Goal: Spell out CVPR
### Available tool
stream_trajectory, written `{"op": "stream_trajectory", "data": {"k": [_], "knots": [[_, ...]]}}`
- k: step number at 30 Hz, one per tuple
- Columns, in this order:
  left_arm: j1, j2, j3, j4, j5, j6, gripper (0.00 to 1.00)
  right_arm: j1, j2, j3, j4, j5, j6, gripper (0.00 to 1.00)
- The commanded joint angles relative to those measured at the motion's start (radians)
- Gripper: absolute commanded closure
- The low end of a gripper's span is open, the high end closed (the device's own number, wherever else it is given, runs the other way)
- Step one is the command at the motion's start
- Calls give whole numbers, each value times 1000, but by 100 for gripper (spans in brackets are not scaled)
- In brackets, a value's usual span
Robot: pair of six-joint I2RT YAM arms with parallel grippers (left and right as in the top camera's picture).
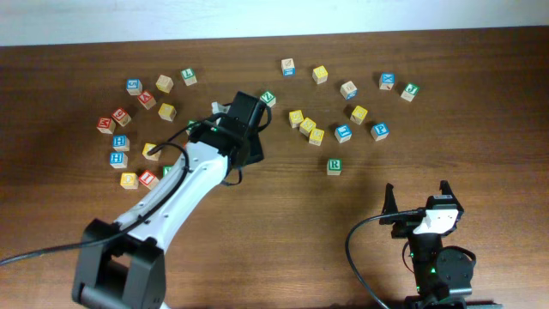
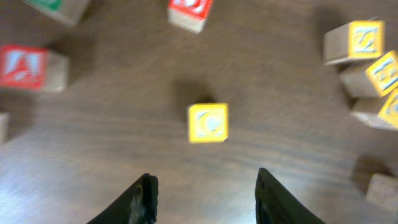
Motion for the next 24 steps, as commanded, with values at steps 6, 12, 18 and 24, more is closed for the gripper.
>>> {"op": "stream_trajectory", "data": {"k": [6, 12, 18, 24], "knots": [[-6, 235, -4, 167, 16, 15, 54, -7, -6, -8, -5, -2, -3, 2], [-6, 246, -4, 183, -23, 16, 60, -7, -6, -8, -5, -2, -3, 2], [-6, 282, -4, 182, -40, 16, 61, -7, -6, -8, -5, -2, -3, 2], [-6, 286, -4, 184, -41, 16, 81, -7, -6, -8, -5, -2, -3, 1]]}}
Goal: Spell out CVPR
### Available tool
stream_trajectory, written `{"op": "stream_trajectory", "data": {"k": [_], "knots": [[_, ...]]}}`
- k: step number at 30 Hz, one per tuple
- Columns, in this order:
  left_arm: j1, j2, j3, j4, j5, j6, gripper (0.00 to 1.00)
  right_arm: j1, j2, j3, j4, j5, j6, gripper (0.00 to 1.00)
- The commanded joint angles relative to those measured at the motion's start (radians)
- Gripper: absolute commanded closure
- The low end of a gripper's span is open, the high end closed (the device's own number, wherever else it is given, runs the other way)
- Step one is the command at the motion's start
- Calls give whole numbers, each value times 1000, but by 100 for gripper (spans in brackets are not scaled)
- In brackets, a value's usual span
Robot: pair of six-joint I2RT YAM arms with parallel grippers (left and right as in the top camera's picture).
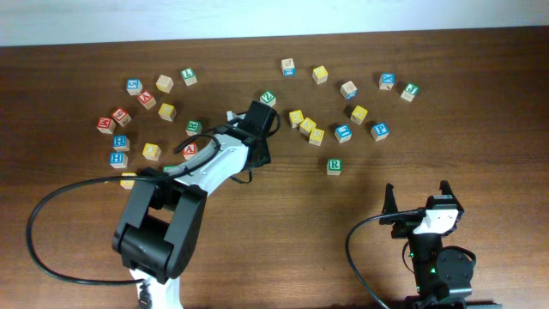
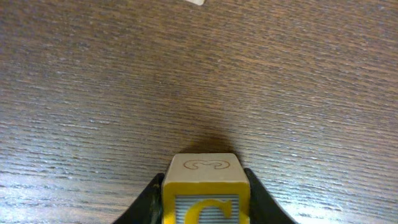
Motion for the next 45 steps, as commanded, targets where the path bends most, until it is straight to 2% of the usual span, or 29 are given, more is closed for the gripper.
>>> {"op": "stream_trajectory", "data": {"k": [1, 6, 11, 13, 15, 19, 23, 26, 30, 35, 40, 44, 45], "knots": [[-6, 1, -2, -8, -12, 3, 83, -7, -6, -8, -5, -2, -3, 2], [-6, -124, -2, -121, -10, 3, 79, -7, -6, -8, -5, -2, -3, 2], [-6, -259, -2, -428, -8, 3, 75, -7, -6, -8, -5, -2, -3, 2], [-6, -256, -18, -477, -4, 11, 76, -7, -6, -8, -5, -2, -3, 2], [-6, -256, -83, -452, 51, 74, 76, -7, -6, -8, -5, -2, -3, 2], [-2, -256, -225, -333, 63, 132, 76, -7, -6, -8, -5, -2, -3, 2], [37, -256, -257, -221, 90, 211, 76, -7, -6, -8, -5, -2, -3, 2], [52, -256, -276, -211, 74, 213, 77, -7, -6, -8, -5, -2, -3, 2], [62, -256, -331, -148, 62, 214, 71, -7, -6, -8, -5, -2, -3, 2], [62, -256, -331, -99, 62, 266, 71, -7, -6, -8, -5, -2, -3, 2], [65, -256, -331, -74, 58, 266, 78, -7, -6, -8, -5, -2, -3, 2], [101, -256, -331, -70, 58, 266, 76, -7, -6, -8, -5, -2, -3, 2], [115, -256, -331, -71, 59, 266, 73, -7, -6, -8, -5, -2, -3, 2]]}}
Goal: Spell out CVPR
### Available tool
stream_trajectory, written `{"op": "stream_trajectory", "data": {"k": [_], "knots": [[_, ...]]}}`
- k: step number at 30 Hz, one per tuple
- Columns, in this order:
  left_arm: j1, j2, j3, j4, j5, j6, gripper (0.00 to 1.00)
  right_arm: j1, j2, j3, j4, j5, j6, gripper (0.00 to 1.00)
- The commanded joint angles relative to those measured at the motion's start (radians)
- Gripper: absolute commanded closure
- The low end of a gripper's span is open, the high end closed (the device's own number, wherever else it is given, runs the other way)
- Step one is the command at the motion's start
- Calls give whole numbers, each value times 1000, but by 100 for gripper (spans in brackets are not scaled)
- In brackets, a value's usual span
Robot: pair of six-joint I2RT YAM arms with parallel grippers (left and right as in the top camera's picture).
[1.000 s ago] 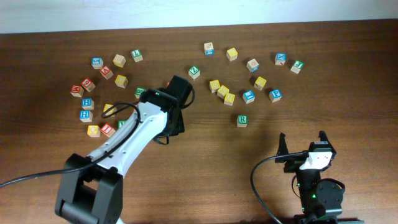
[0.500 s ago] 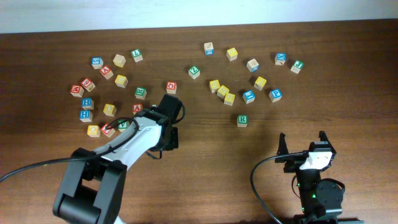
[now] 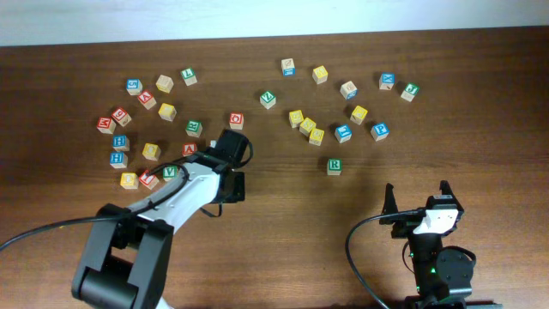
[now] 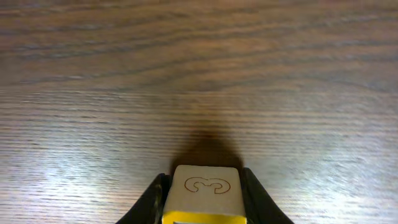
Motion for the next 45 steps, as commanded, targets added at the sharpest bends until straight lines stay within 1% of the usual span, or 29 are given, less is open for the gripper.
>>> {"op": "stream_trajectory", "data": {"k": [1, 3, 8, 10, 11, 12, 14, 18, 20, 22, 24, 26, 28, 31, 32, 33, 34, 35, 36, 38, 41, 43, 45], "knots": [[46, 0, -11, 2, -6, 34, 72, -7, -6, -8, -5, -2, -3, 2], [50, 0, -11, 2, -6, 73, 72, -7, -6, -8, -5, -2, -3, 2], [50, 0, -11, 2, 28, 77, 73, -7, -6, -8, -5, -2, -3, 2], [50, 0, -10, 2, 28, 77, 72, -7, -6, -8, -5, -2, -3, 1], [50, 0, -6, 1, 28, 77, 65, -7, -6, -8, -5, -2, -3, 2], [50, 0, 1, -3, 28, 77, 51, -7, -6, -8, -5, -2, -3, 2], [50, 0, 21, -30, 27, 77, 33, -7, -6, -8, -5, -2, -3, 2], [50, -2, 138, -136, 27, 76, 30, -7, -6, -8, -5, -2, -3, 2], [50, -13, 229, -203, 27, 76, 30, -7, -6, -8, -5, -2, -3, 2], [66, -31, 373, -275, 27, 76, 30, -7, -6, -8, -5, -2, -3, 2], [109, -42, 485, -296, 27, 76, 29, -7, -6, -8, -5, -2, -3, 2], [171, -41, 536, -280, -4, 77, 28, -7, -6, -8, -5, -2, -3, 2], [256, -27, 535, -263, -15, 77, 25, -7, -6, -8, -5, -2, -3, 2], [300, 6, 533, -262, -18, 76, 23, -7, -6, -8, -5, -2, -3, 2], [307, 26, 533, -261, -12, 75, 21, -7, -6, -8, -5, -2, -3, 2], [307, 36, 533, -258, 8, 75, 18, -7, -6, -8, -5, -2, -3, 2], [307, 46, 533, -254, 40, 75, 12, -7, -6, -8, -5, -2, -3, 2], [307, 52, 533, -250, 88, 76, 10, -7, -6, -8, -5, -2, -3, 2], [307, 55, 533, -249, 122, 76, 10, -7, -6, -8, -5, -2, -3, 2], [307, 47, 535, -256, 126, 76, 11, -7, -6, -8, -5, -2, -3, 2], [350, -15, 537, -290, 126, 5, 10, -7, -6, -8, -5, -2, -3, 1], [426, -85, 537, -332, 125, -52, 1, -7, -6, -8, -5, -2, -3, 2], [517, -132, 537, -393, 126, -119, 1, -7, -6, -8, -5, -2, -3, 2]]}}
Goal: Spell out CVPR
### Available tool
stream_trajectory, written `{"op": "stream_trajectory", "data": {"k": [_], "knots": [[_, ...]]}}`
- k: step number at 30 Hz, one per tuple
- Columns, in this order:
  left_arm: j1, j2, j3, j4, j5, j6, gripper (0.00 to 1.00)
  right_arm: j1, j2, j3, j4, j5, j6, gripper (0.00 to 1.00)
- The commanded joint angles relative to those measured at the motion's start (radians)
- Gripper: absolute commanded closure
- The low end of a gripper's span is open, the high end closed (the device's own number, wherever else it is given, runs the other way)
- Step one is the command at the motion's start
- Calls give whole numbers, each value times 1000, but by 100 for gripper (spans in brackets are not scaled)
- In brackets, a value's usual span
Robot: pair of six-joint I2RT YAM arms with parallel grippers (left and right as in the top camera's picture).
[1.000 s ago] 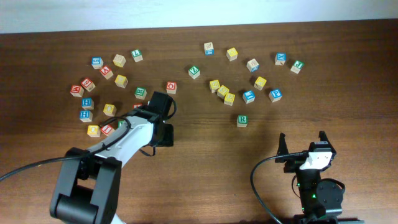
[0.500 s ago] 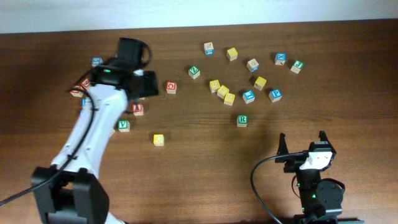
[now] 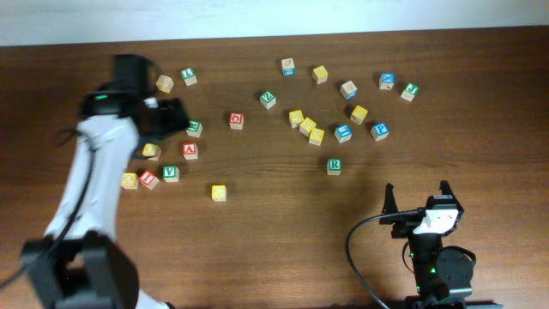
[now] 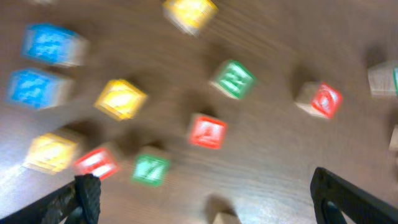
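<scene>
The yellow C block [image 3: 219, 192] stands alone on the table, in front of the left cluster; only its top edge [image 4: 227, 218] shows in the blurred left wrist view. My left gripper [image 3: 171, 118] is open and empty, high over the left cluster, its fingers [image 4: 87, 196] spread wide. Below it lie a green block [image 4: 150, 169] that looks like a V [image 3: 171, 172] and a red A block [image 4: 207, 131]. A green R block [image 3: 334, 166] and a blue P block [image 3: 379, 130] lie to the right. My right gripper [image 3: 418, 199] rests open at the front right.
Several letter blocks are scattered on the left [image 3: 150, 151] and across the back right [image 3: 307, 126]. A red O block [image 3: 236, 120] and a green block [image 3: 268, 99] lie between the groups. The brown table's [image 3: 283, 240] back edge meets a white wall.
My left gripper has let go of the yellow C block, which now stands on the table. The gripper has opened wide and moved up and back to the left, over the left cluster.
My left gripper hung open above the yellow C block near the table's middle. Then it was shut on the block. Later it held the block lower and further left. Now the block stands in front of the left cluster and the gripper is open. The right arm never moved.
</scene>
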Motion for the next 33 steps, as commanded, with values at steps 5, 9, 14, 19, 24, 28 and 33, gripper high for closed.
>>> {"op": "stream_trajectory", "data": {"k": [5, 9, 14, 19, 24, 28, 33], "knots": [[215, -99, 6, -205, 15, -104, 1, -7, -6, -7, 24, -30, -2, 2], [215, -99, 6, -230, 20, -105, 1, -7, -3, -7, 29, -566, 217, 2], [215, -99, 6, -253, 19, -104, 1, -7, -3, -7, 130, -692, 393, 2], [215, -99, 6, -255, 20, -105, 1, -7, -3, 6, 580, -681, 496, 1], [215, -99, 6, -255, 20, -105, 1, -8, 28, 153, 562, -591, 377, 2], [215, -99, 6, -282, 41, -104, 1, -8, 172, 393, 276, -455, 85, 2], [214, -99, 6, -286, 64, -104, 1, -8, 604, 871, -285, -209, -97, 2]]}}
